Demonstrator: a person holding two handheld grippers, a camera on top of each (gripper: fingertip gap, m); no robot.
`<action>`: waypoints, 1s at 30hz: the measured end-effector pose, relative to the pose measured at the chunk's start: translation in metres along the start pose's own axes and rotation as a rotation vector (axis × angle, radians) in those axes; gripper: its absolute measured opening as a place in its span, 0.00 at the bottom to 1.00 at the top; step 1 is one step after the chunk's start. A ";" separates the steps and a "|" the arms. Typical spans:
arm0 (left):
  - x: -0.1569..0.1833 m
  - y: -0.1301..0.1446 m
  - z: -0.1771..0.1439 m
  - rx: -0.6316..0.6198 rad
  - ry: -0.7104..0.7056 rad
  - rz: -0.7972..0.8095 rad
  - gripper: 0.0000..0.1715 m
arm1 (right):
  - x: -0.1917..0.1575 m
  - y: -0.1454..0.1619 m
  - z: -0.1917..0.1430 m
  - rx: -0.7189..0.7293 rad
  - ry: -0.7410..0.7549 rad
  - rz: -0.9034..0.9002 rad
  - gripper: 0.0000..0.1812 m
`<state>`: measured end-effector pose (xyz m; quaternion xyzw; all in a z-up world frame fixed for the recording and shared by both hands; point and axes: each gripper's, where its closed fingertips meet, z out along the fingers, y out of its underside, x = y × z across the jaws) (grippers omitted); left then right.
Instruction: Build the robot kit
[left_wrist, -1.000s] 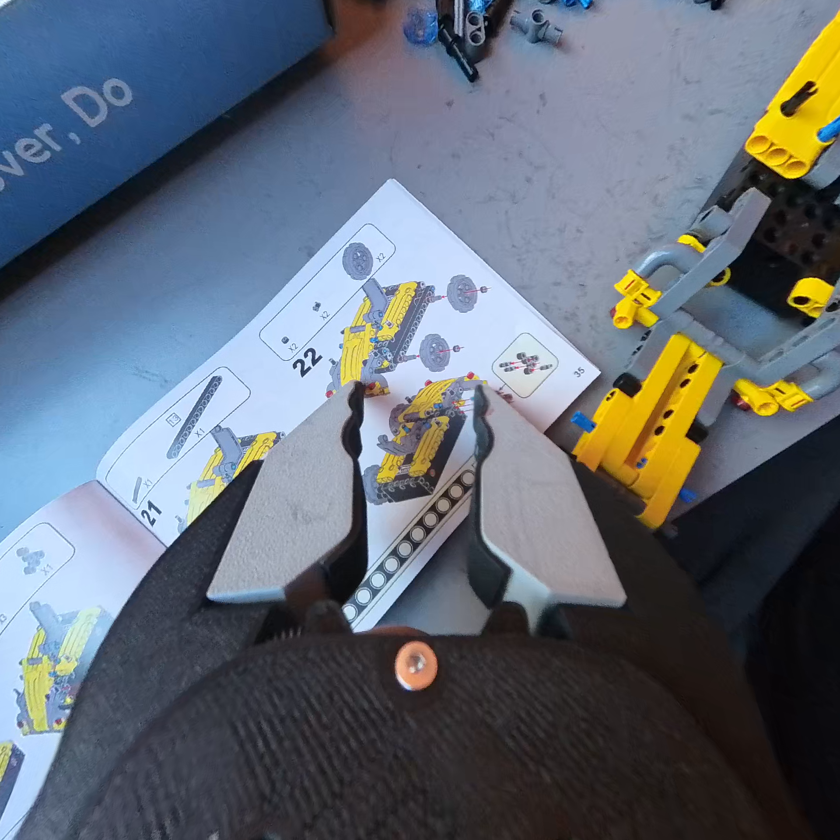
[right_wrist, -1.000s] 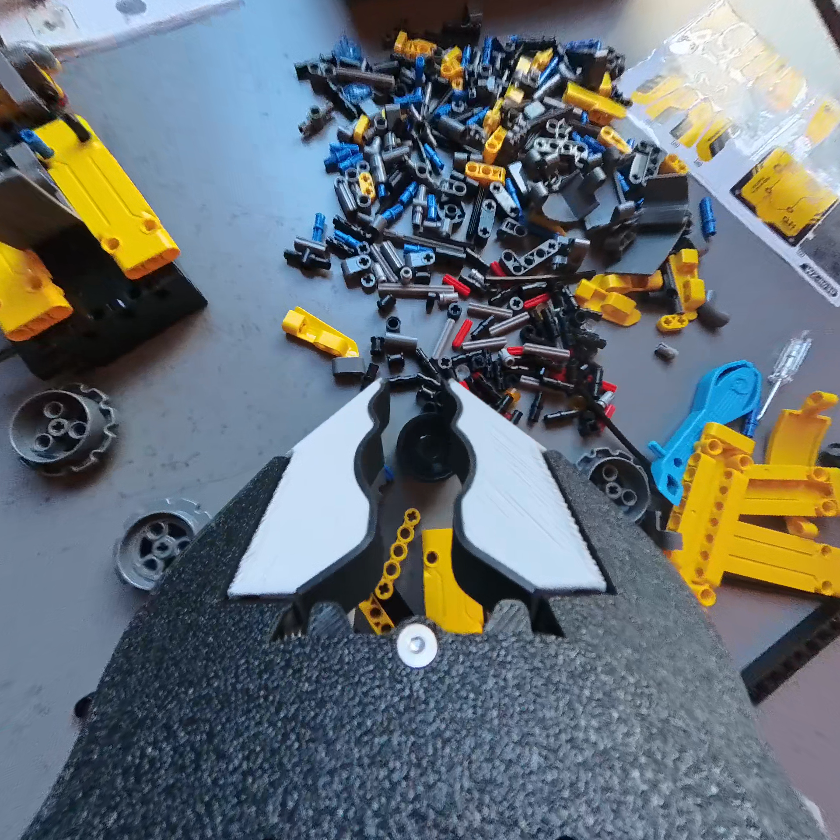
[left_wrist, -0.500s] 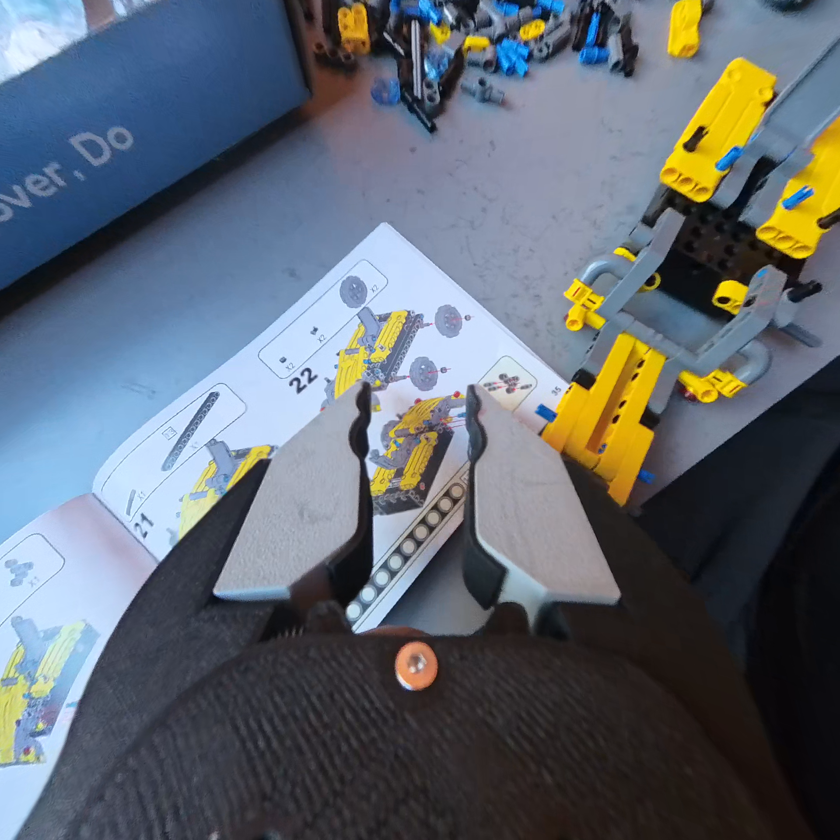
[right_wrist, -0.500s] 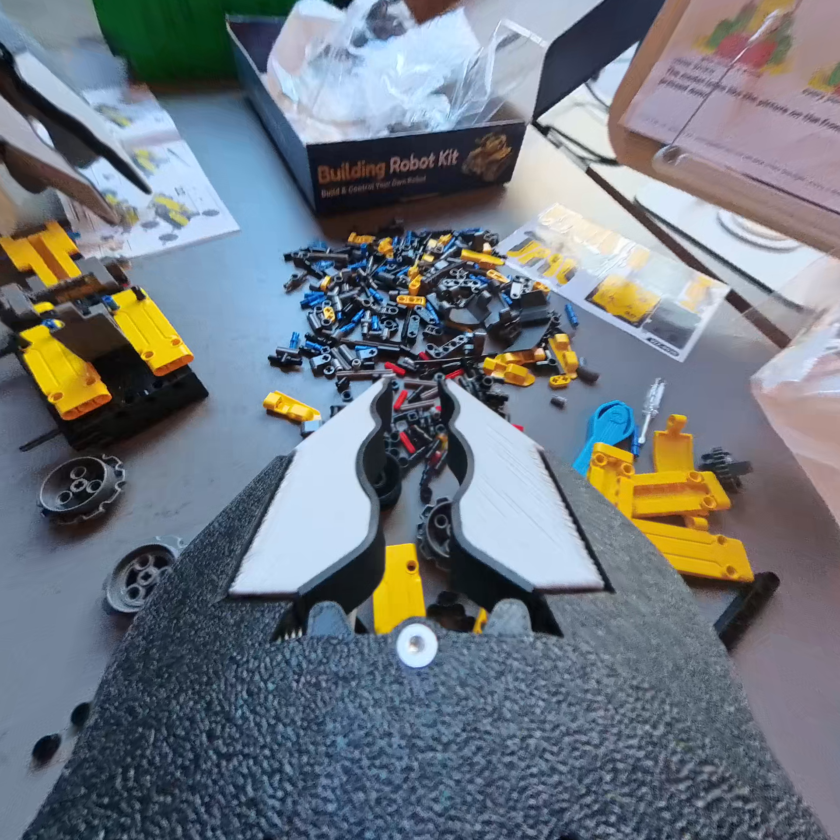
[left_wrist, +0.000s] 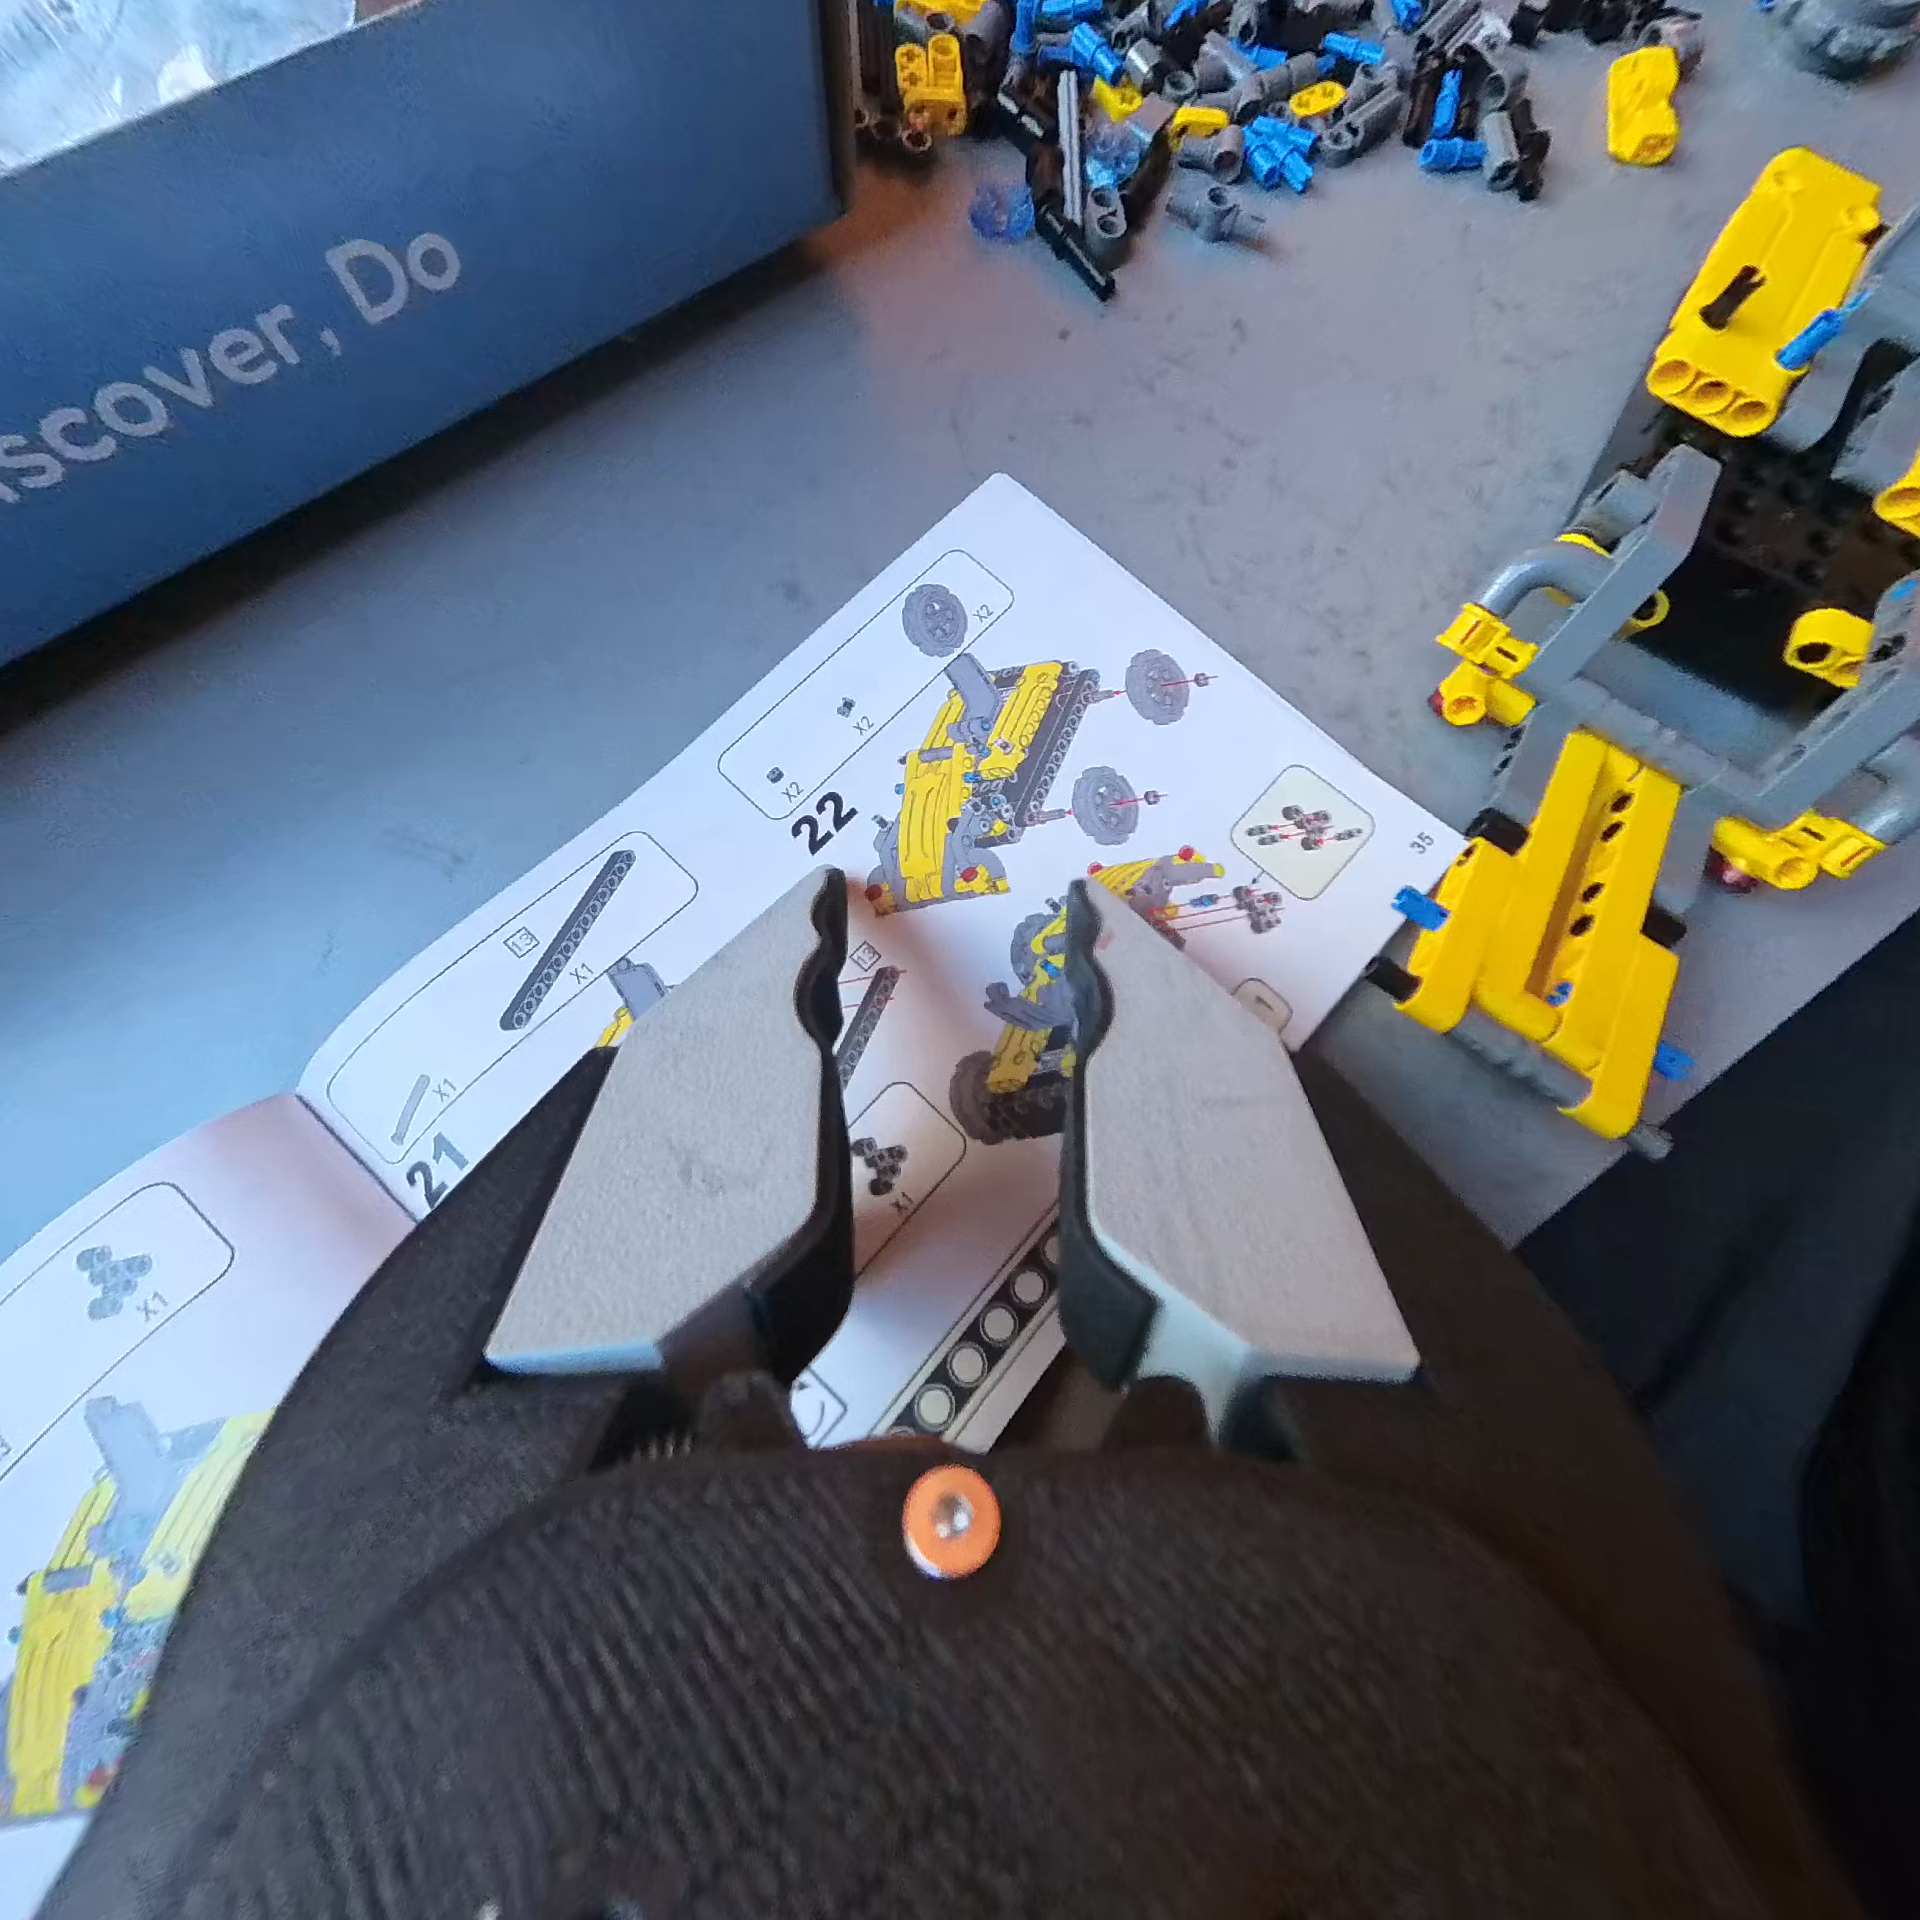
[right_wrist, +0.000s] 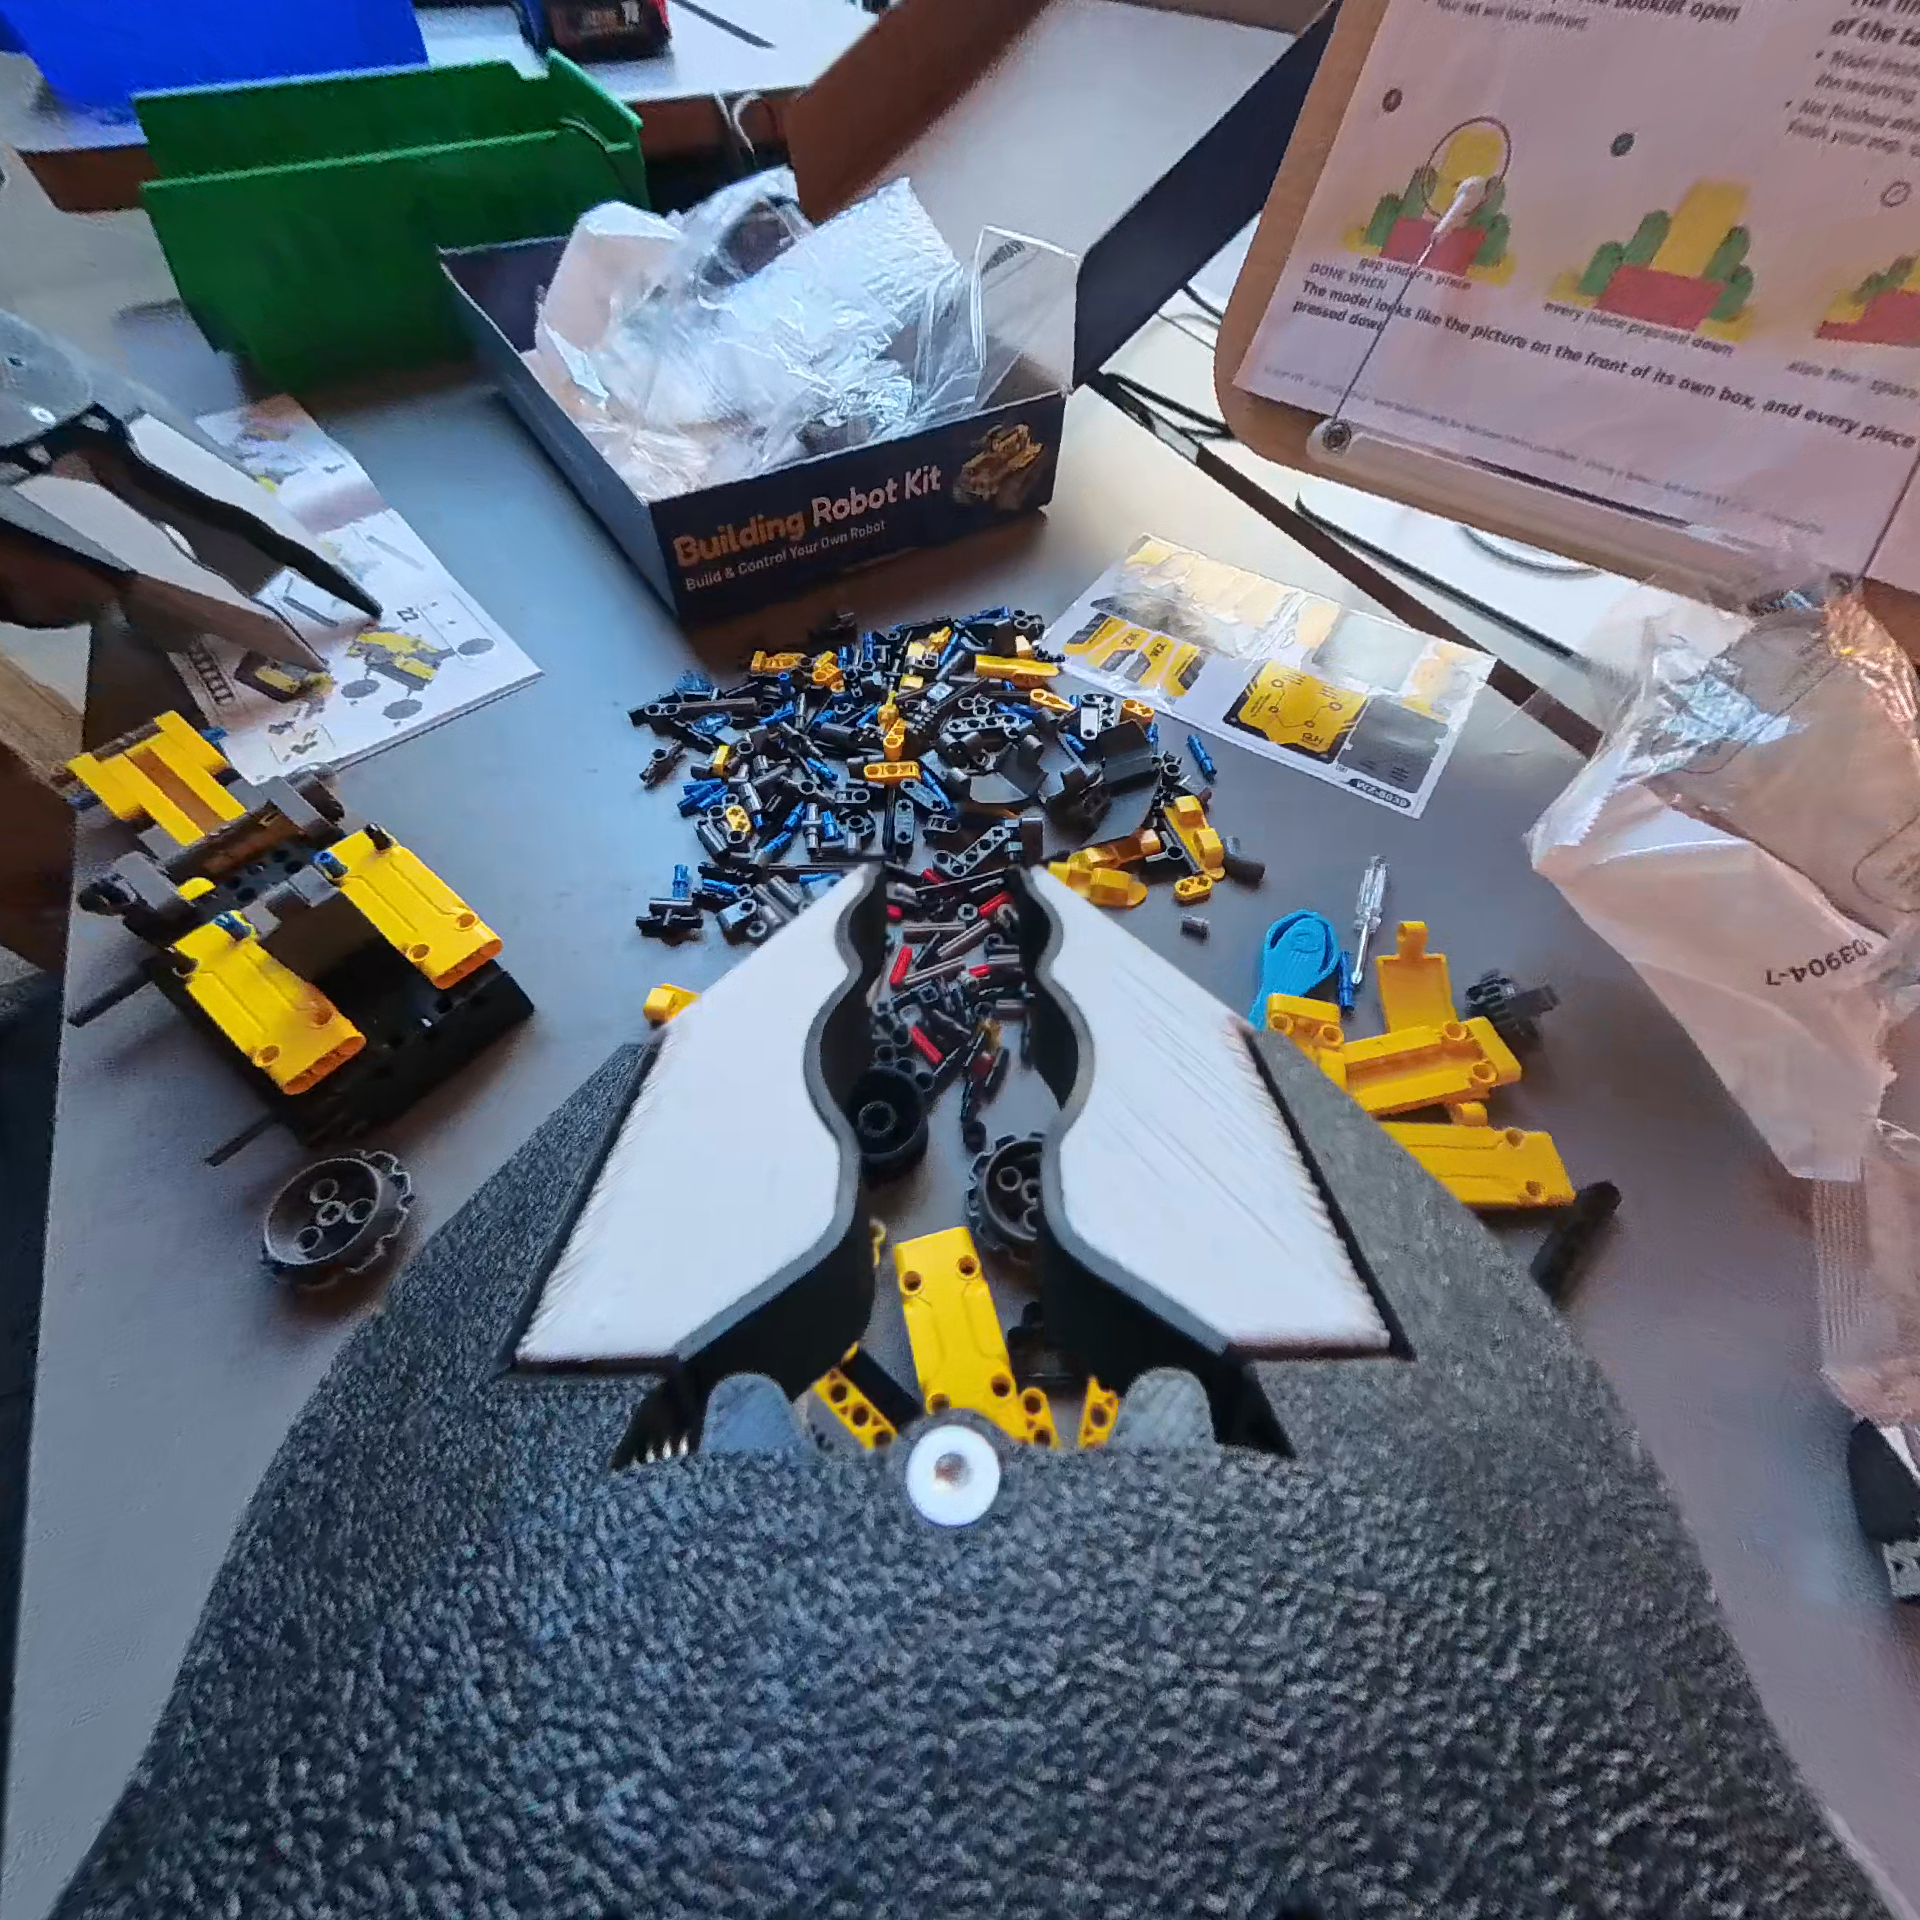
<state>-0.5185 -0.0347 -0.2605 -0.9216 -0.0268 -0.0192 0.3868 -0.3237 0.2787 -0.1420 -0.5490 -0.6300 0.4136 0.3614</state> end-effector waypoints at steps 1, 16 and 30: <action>0.000 0.000 0.000 0.009 0.005 0.007 0.23 | -0.001 0.002 0.000 -0.014 0.007 0.000 0.14; 0.005 0.001 0.000 0.016 0.027 0.084 0.25 | -0.030 0.016 -0.012 -0.068 0.057 0.021 0.14; -0.018 -0.032 -0.046 0.151 -0.013 -0.034 0.24 | -0.049 0.025 -0.020 -0.023 0.029 0.021 0.15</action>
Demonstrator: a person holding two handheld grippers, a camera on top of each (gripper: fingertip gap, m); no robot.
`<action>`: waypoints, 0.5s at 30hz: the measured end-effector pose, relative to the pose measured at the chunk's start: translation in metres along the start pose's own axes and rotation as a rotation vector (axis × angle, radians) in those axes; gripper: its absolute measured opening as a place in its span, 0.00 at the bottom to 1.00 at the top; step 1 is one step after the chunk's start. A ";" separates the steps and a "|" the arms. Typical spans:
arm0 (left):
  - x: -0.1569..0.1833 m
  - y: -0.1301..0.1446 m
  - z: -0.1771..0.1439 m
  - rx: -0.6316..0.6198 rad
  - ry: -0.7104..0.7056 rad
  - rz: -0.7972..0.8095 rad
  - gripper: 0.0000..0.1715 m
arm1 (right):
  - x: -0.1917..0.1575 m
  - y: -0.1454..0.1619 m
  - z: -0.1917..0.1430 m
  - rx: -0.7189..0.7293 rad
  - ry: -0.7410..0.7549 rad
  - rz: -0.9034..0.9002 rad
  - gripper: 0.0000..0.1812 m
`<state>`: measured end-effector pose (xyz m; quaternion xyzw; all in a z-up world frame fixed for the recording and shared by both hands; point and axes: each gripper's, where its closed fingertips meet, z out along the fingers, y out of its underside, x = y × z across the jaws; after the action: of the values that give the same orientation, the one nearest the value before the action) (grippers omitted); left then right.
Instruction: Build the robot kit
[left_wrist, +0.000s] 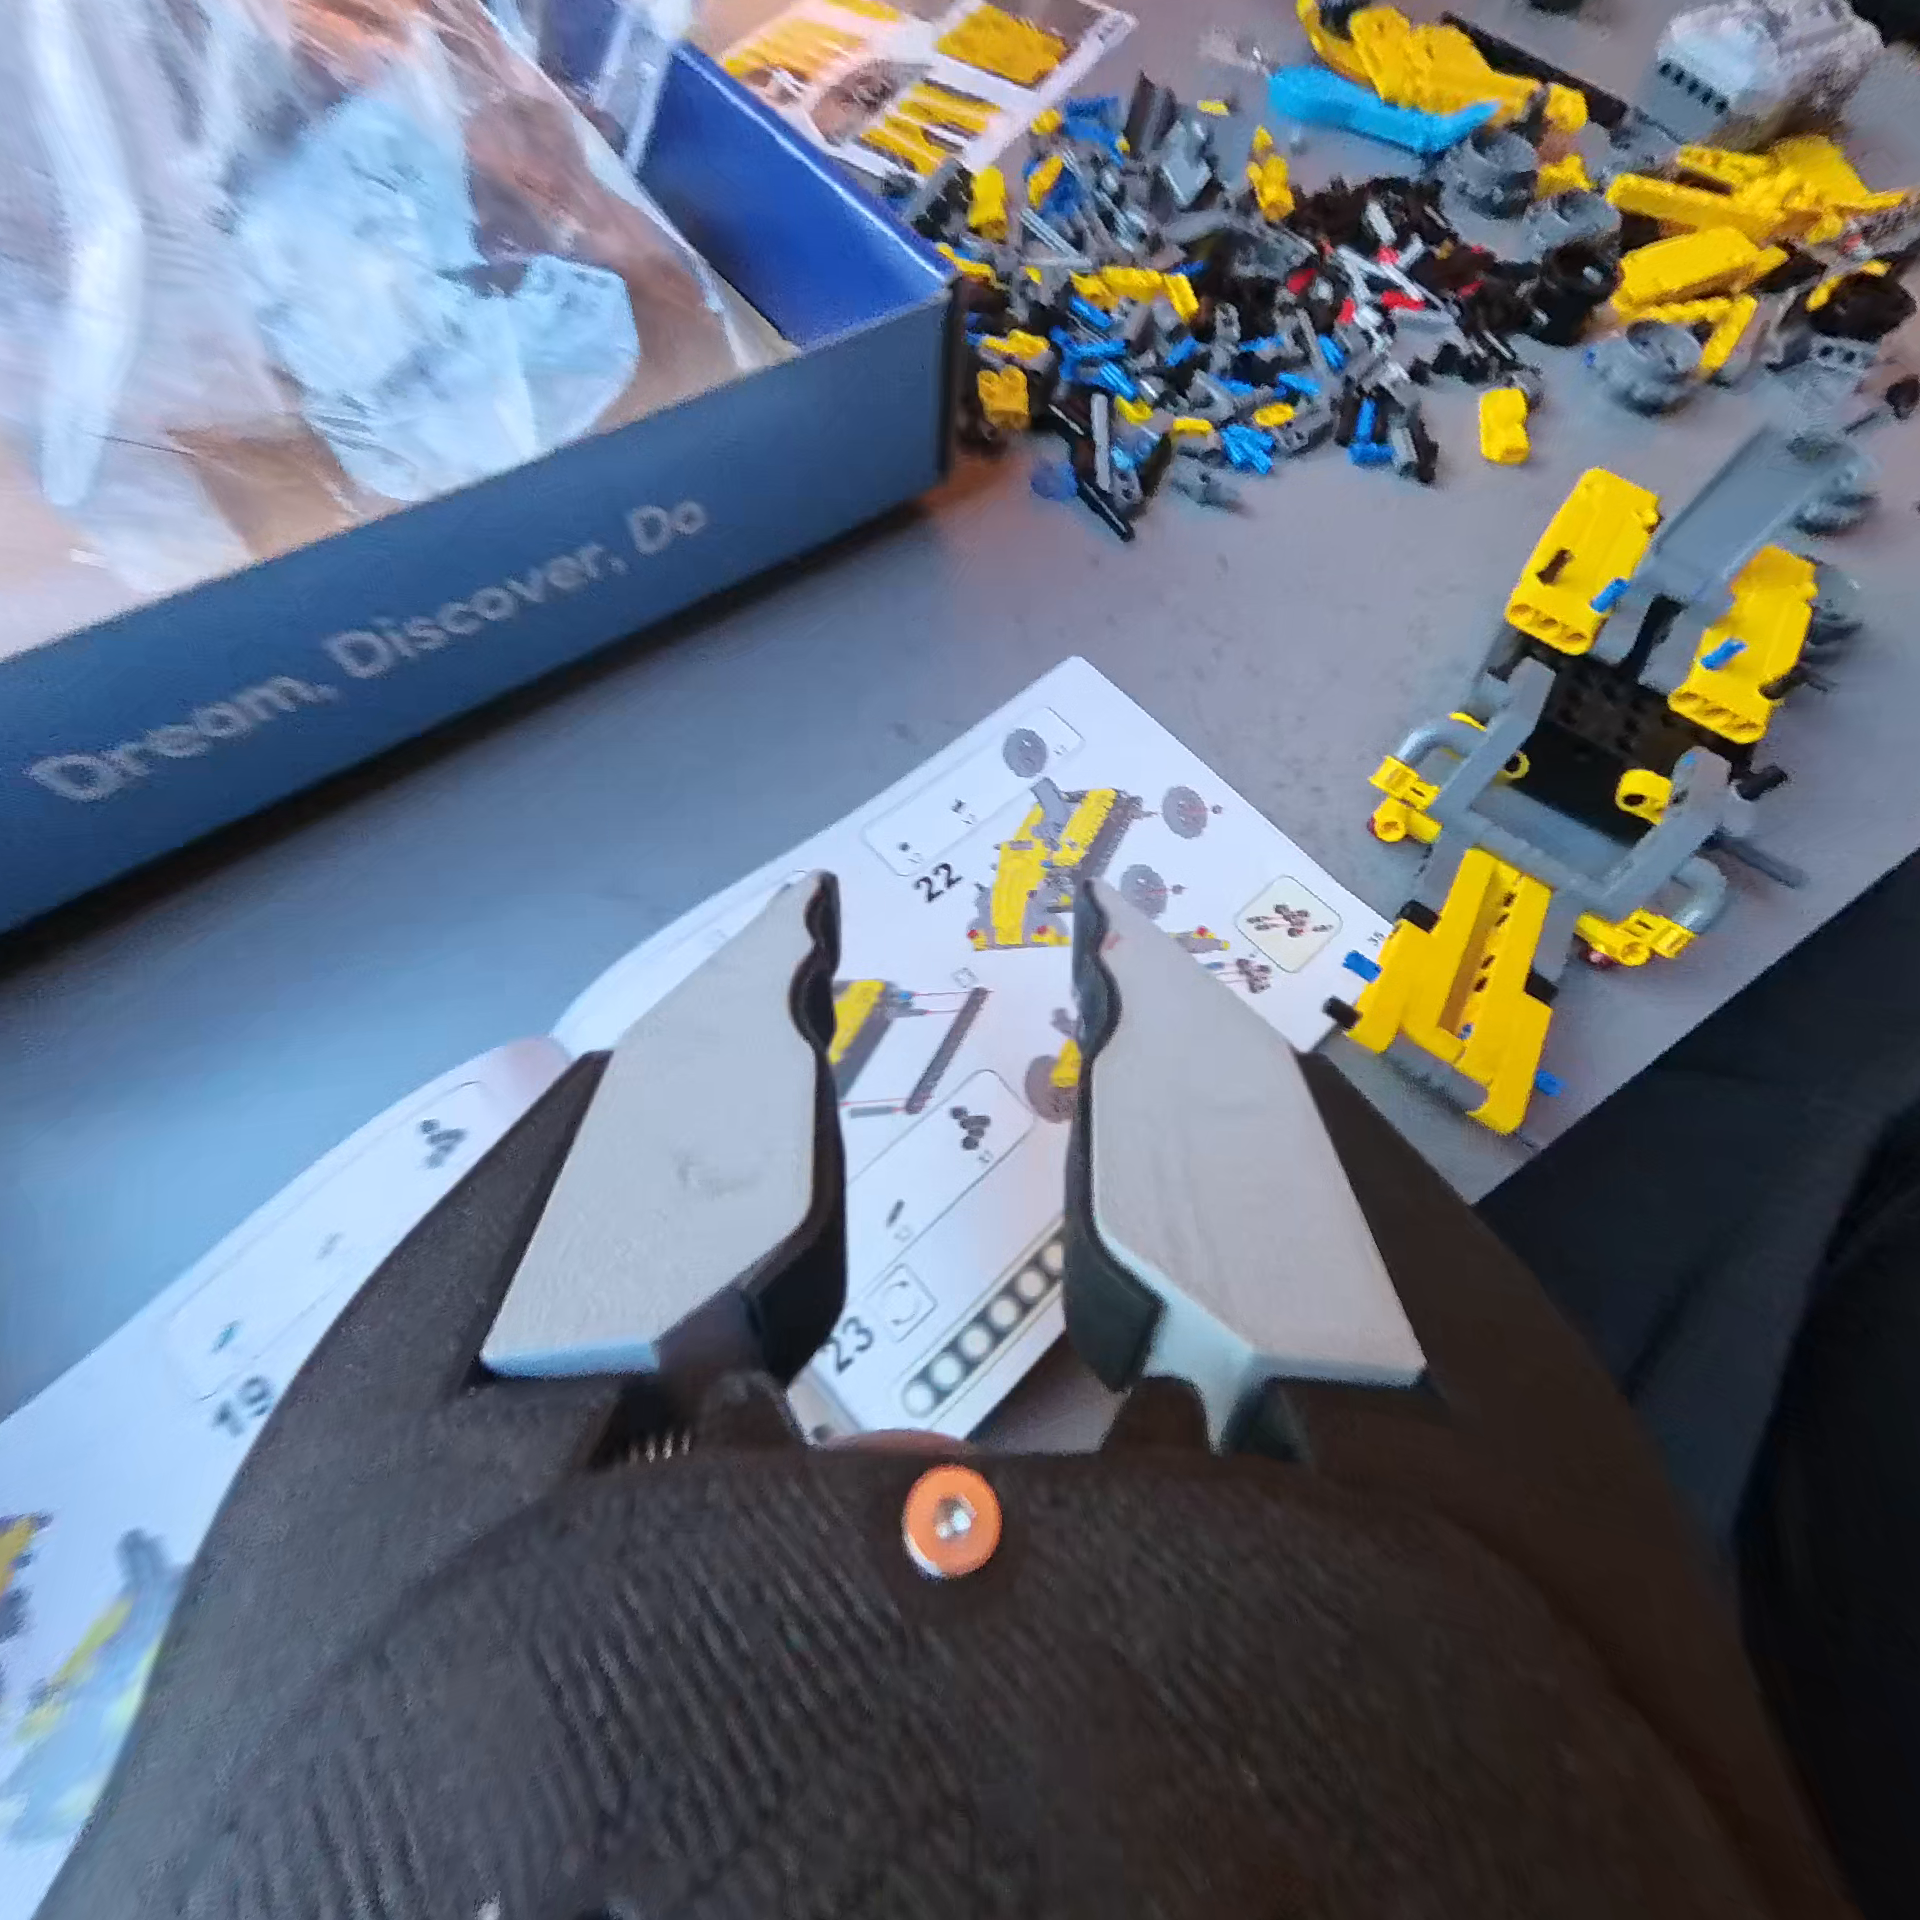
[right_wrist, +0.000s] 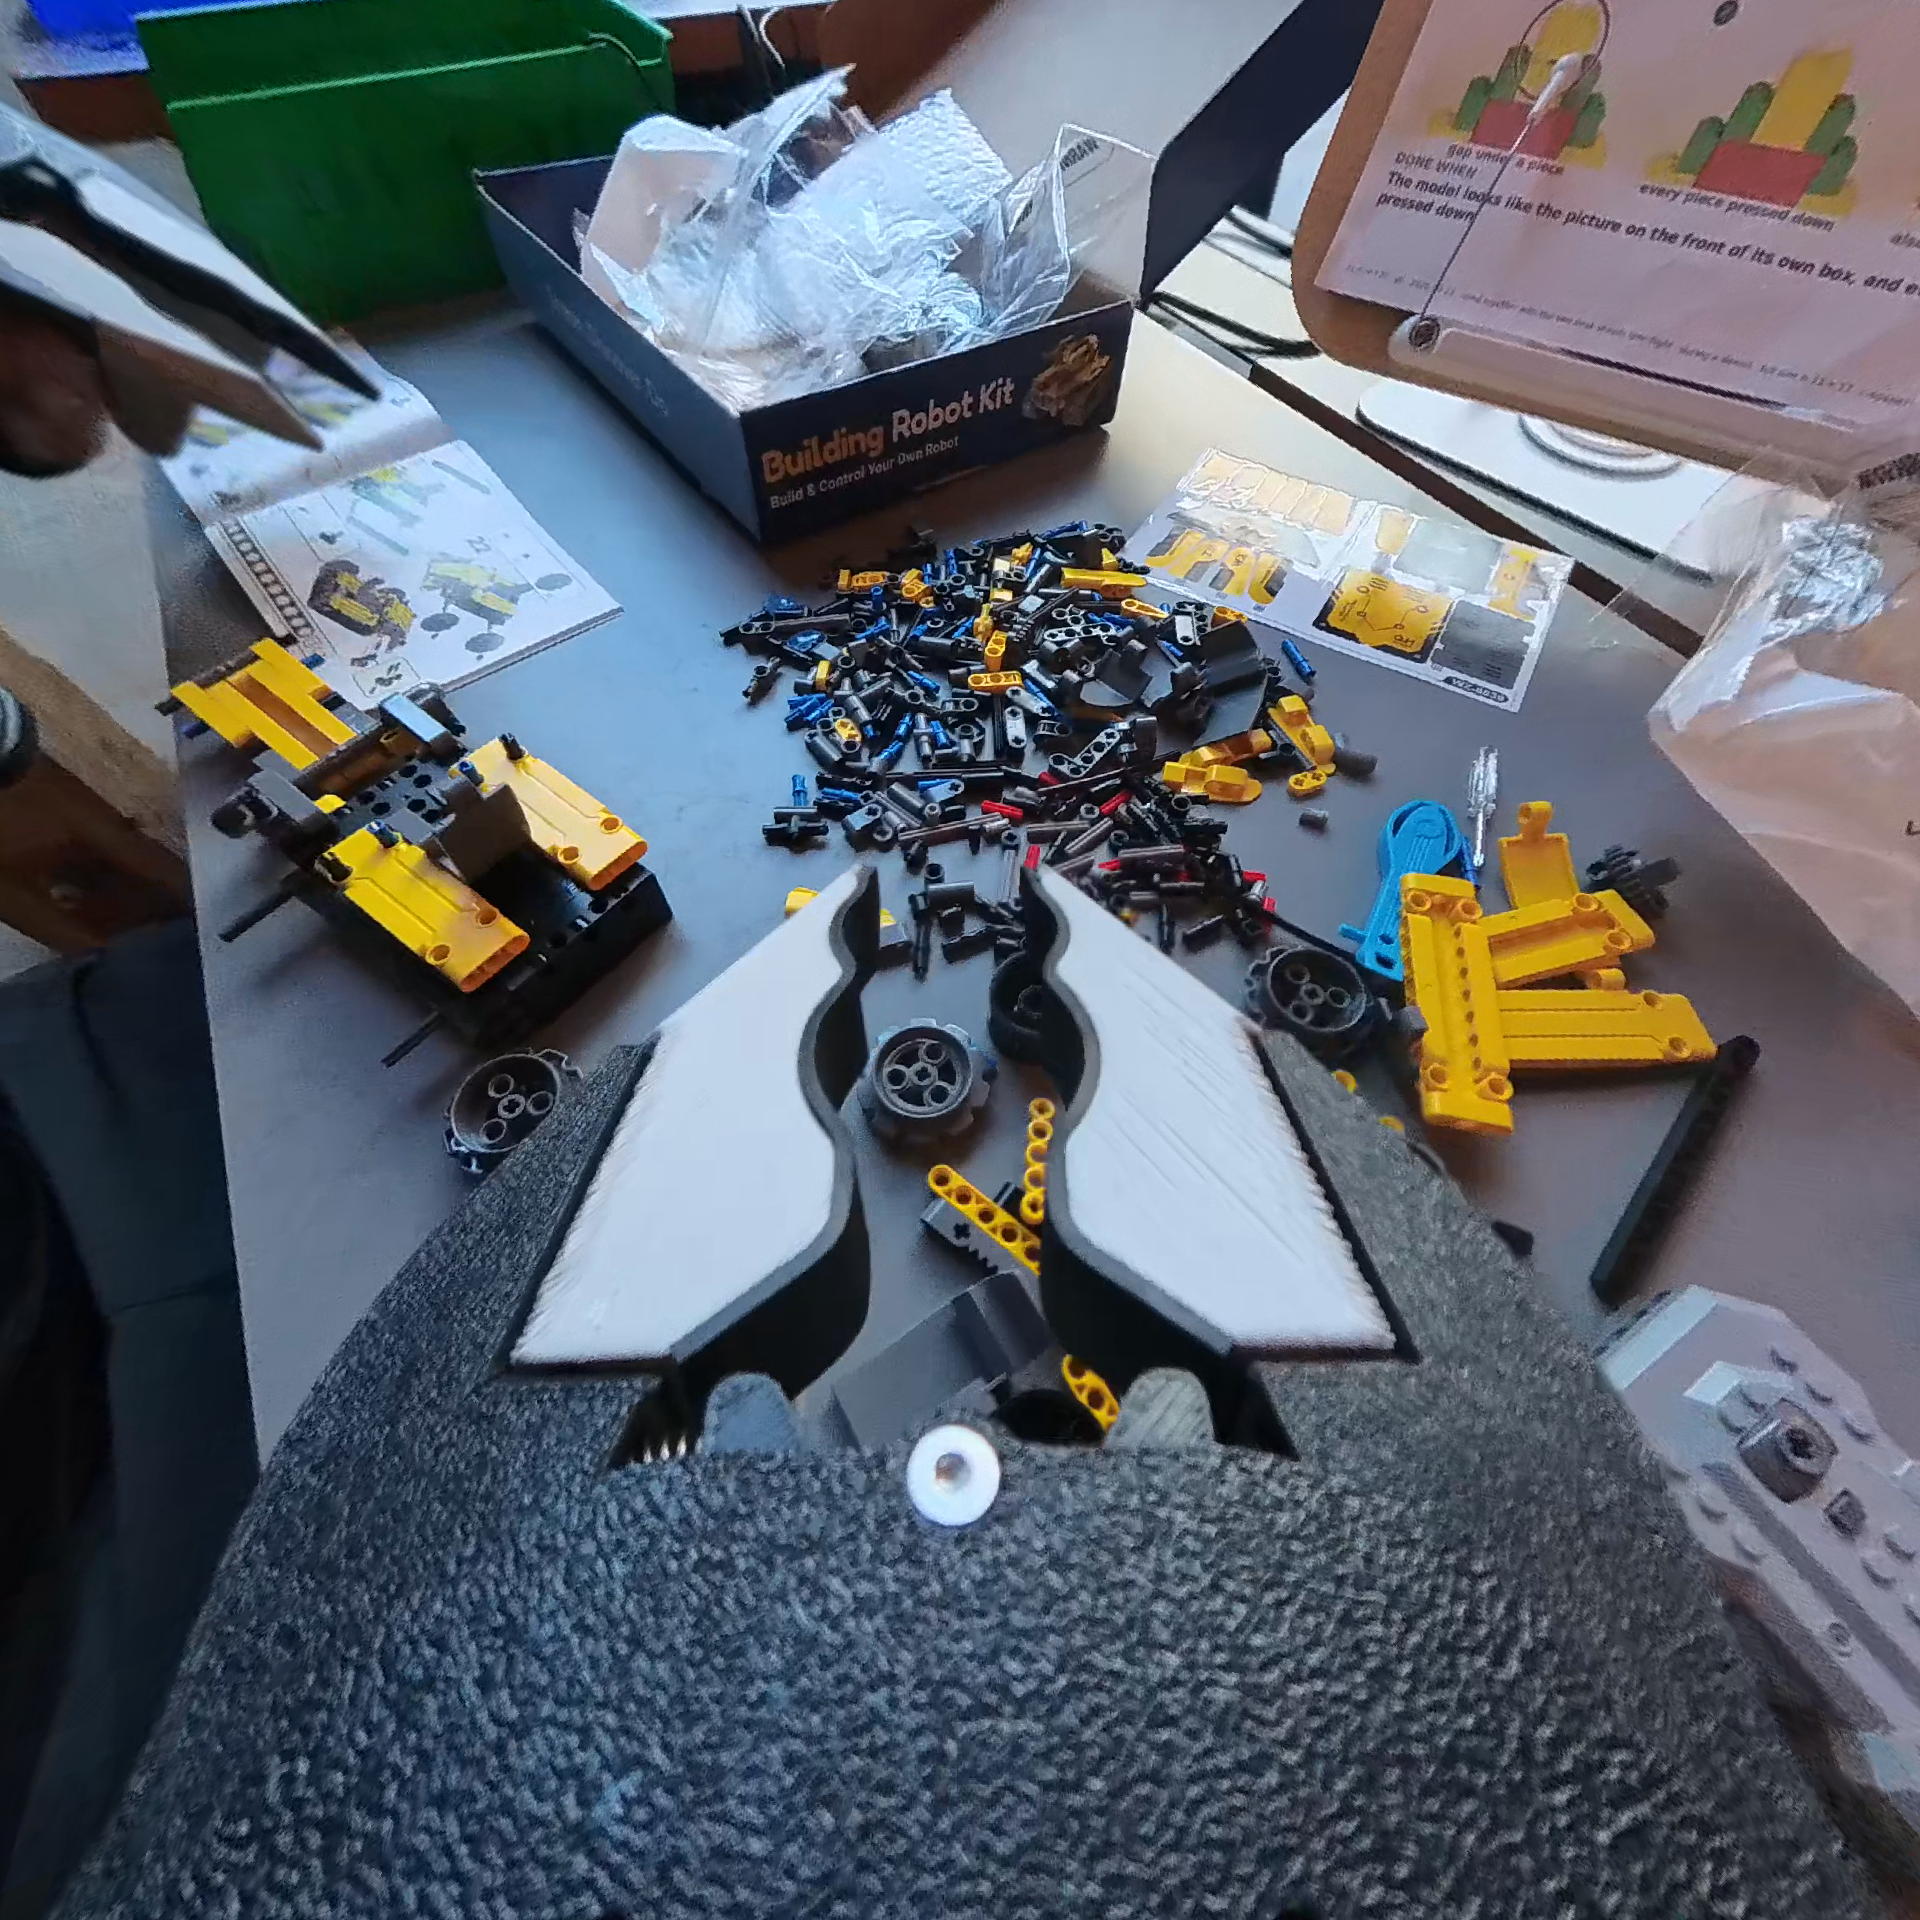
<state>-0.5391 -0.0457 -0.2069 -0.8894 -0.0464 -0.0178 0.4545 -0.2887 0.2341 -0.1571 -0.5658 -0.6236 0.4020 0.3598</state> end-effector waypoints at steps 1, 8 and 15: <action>-0.007 -0.003 -0.003 0.004 -0.023 -0.002 0.24 | 0.000 0.002 -0.001 0.005 -0.002 0.005 0.15; -0.064 -0.034 0.000 0.005 -0.173 0.059 0.27 | -0.002 0.008 -0.008 0.029 0.000 0.006 0.17; -0.114 -0.052 0.041 -0.097 -0.243 0.113 0.28 | -0.010 0.012 -0.007 0.033 -0.006 0.005 0.17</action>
<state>-0.6586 0.0105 -0.1974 -0.9072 -0.0499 0.1132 0.4022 -0.2764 0.2257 -0.1652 -0.5601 -0.6166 0.4146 0.3663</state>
